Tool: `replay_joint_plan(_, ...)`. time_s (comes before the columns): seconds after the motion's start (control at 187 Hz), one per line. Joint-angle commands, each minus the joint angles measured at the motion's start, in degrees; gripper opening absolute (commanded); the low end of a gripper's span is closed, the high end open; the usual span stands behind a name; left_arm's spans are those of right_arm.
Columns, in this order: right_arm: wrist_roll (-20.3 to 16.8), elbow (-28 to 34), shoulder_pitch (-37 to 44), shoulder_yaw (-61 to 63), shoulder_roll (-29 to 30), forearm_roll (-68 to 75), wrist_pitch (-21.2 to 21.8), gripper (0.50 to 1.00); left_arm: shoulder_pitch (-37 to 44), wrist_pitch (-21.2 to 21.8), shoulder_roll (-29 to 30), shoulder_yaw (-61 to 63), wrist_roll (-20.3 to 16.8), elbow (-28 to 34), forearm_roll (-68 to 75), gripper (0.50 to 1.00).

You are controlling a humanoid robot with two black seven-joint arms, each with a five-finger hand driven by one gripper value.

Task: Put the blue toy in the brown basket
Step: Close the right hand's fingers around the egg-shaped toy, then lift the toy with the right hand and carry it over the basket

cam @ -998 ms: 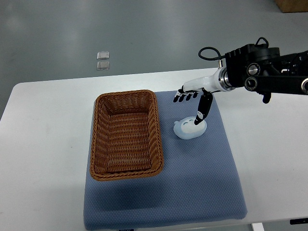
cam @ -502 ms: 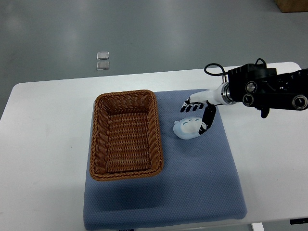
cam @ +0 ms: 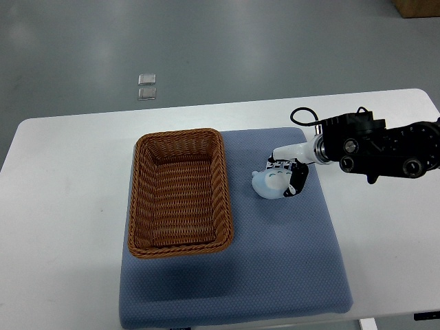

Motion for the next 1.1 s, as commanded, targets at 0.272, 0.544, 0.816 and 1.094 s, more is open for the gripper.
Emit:
replay_joint_plan(0.272,-0.06,3.61,8.82,1.66,-4.87,1.23,4.45,0.625,0.00,0.00,0.00,0.00,0.00,-0.11,0.01,1.000)
replay_joint_plan(0.544,-0.06,5.29,21.04,2.54,0.05,12.66,6.21,0.635,0.00,0.00,0.00,0.00,0.00,-0.46,0.01,1.000)
replay_joint_plan(0.816,0.47,-0.60,21.39,2.36,16.75,16.71,3.75,0.641,0.00,0.00,0.00,0.00,0.00,0.07,-0.08,1.000)
replay_joint_plan(1.094,0.47,-6.67,13.57,2.01,22.29,15.91,0.85,0.650,0.00,0.00,0.00,-0.09,0.00,0.07,-0.08,1.000)
